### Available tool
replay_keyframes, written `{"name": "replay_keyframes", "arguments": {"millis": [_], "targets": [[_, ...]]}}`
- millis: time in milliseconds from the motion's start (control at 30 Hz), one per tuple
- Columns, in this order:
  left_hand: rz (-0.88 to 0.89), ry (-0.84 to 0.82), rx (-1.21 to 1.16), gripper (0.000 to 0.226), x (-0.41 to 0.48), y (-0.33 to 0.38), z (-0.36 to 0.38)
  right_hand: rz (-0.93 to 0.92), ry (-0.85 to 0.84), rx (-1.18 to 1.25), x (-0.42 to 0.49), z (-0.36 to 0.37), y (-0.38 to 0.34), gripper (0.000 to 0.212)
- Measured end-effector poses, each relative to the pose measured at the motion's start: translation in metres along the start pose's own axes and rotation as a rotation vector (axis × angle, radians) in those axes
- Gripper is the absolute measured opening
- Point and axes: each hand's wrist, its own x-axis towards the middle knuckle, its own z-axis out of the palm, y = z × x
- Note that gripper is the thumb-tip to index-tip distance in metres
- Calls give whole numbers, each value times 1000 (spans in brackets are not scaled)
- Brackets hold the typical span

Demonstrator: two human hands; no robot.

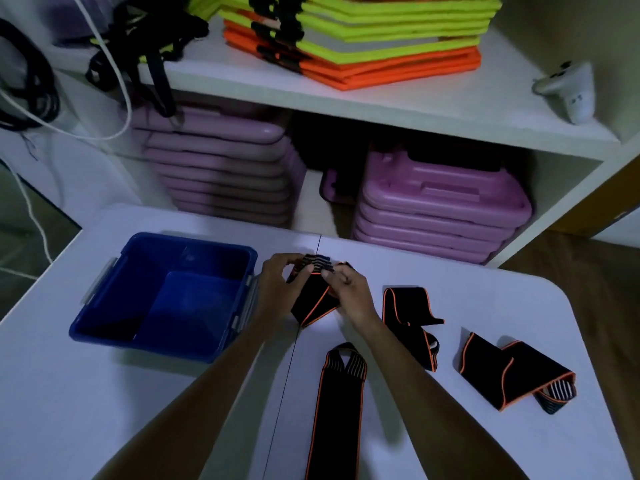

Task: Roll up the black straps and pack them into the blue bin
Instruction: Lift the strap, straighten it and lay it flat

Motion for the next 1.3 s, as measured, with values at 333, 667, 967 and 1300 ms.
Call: {"name": "replay_keyframes", "arguments": {"millis": [333,667,967,1300], "targets": [[-91,-301,-186,15,-9,39,-31,-124,-11,73,-24,-18,-104,6],[-56,-218,-385,4,-47,87,-58,-104,109,80,-73,-9,-183,12],[76,-214,-782,17,-66,148,-106,-264,115,66,-110,8,-272,9],[0,-392,-743,18,-141,132,-103,-291,295,148,-131,4,-272,12]]}}
